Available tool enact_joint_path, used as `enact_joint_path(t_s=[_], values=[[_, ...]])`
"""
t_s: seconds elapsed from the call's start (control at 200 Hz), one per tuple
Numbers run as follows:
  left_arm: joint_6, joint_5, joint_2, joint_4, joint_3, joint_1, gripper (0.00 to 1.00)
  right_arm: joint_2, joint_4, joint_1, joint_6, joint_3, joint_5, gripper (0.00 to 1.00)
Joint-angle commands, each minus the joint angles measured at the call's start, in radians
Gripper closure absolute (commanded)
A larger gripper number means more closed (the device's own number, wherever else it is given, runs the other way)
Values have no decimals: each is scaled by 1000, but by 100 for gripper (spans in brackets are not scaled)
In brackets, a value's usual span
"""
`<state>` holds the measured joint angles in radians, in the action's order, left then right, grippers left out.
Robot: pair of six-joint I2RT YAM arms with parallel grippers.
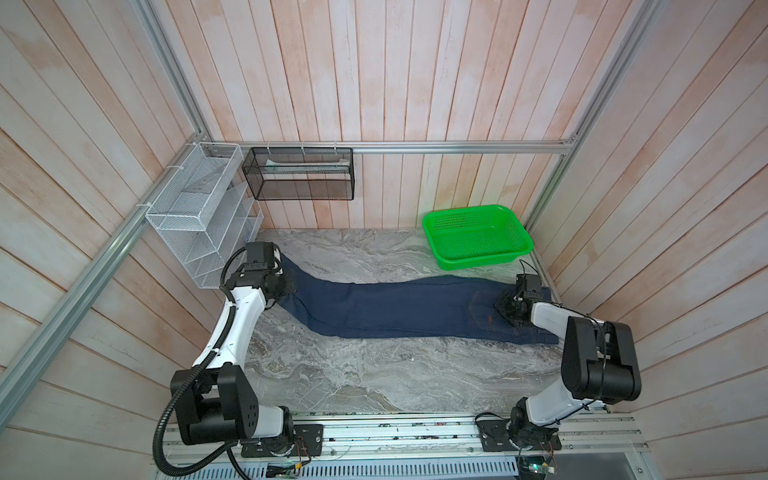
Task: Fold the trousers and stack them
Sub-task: 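Lift the hem end with the left gripper and fold it over toward the right gripper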
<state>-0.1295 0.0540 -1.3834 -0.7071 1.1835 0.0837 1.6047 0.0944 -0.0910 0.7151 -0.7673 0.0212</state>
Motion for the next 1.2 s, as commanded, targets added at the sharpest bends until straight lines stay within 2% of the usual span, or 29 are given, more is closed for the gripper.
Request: enact_joint_path(t_s=[0.0, 0.275, 0.555, 0.795, 0.92, 1.195], values=[[20, -53, 25, 20, 13, 1, 100, 35, 104, 49, 50, 53, 58, 57], [38, -109, 85, 7, 39, 1, 100, 45, 86, 157, 123, 44, 72, 58], [71, -6, 144, 9, 52, -28, 100, 57, 91, 237, 163, 16, 66, 59], [59, 6, 162, 62, -1, -211, 100, 57, 98, 255, 166, 15, 58, 59], [-4, -20, 154, 100, -35, -335, 100, 54, 98, 260, 164, 17, 56, 59], [-117, -82, 35, 258, -75, -555, 100, 48, 98, 264, 165, 21, 53, 59]])
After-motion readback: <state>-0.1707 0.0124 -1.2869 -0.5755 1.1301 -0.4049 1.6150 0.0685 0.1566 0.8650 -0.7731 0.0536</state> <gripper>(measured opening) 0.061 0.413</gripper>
